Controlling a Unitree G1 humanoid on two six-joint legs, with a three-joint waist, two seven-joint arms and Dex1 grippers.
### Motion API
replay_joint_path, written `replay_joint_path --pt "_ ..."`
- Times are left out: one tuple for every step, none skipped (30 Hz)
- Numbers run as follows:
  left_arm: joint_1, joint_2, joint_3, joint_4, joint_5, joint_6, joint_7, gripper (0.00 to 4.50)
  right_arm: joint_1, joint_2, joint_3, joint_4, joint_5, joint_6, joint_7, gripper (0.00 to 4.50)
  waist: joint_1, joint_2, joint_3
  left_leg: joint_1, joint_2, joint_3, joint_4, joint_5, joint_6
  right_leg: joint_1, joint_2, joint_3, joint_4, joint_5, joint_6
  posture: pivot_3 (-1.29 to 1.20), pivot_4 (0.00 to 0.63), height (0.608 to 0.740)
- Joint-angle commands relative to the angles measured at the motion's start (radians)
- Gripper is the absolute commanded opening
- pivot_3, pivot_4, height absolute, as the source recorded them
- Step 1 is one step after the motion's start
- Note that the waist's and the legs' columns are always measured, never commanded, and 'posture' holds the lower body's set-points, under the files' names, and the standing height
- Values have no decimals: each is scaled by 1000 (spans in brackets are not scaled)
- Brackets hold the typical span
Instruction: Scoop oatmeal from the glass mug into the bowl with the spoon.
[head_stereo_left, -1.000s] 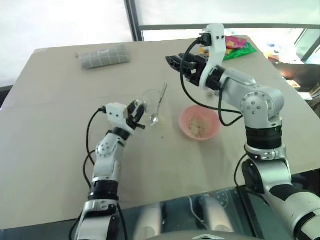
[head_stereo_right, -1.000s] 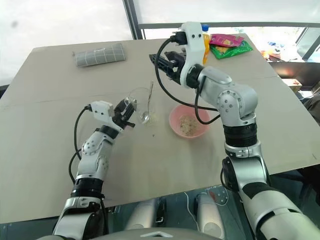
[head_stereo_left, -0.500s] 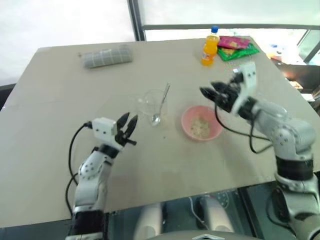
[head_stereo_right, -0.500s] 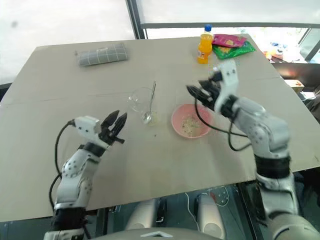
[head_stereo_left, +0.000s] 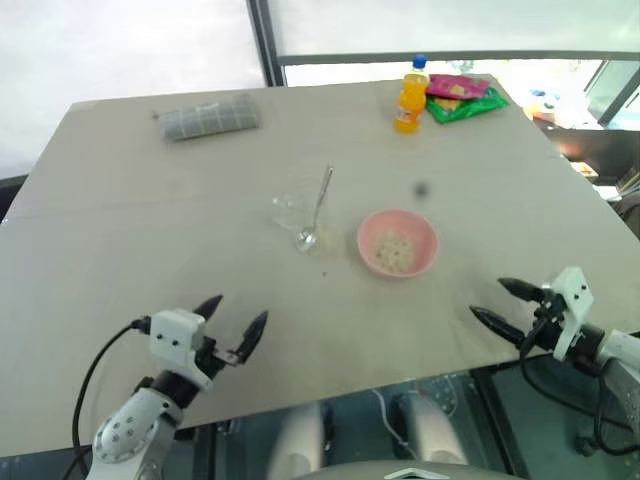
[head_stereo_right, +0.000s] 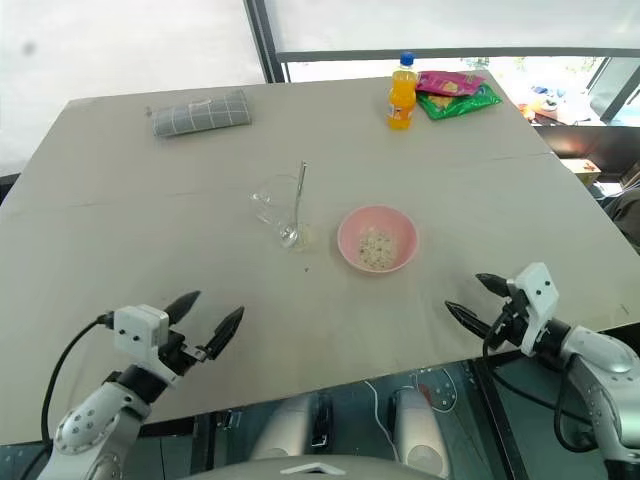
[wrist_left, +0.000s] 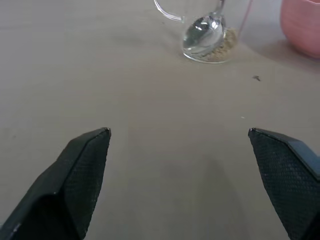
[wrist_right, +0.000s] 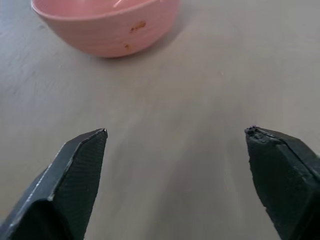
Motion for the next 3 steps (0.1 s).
replay_joint_path --pt "-5 -7 3 -40 7 12 25 4438 -12 9 -37 18 26 -31 13 4500 2 0 0 0 0 0 0 0 0 0 0 0 0 0 0 0 150 740" --pt "-6 -4 4 -40 15 11 28 4438 -19 10 -39 28 24 -37 12 4500 3 0 0 -1 0 0 0 0 1 0 0 0 0 0 0 0 150 740" --pt "-9 0 2 -37 36 8 37 4438 -23 8 -37 37 14 -50 15 4500 3 0 0 -1 0 0 0 2 3 0 0 0 0 0 0 0 150 740"
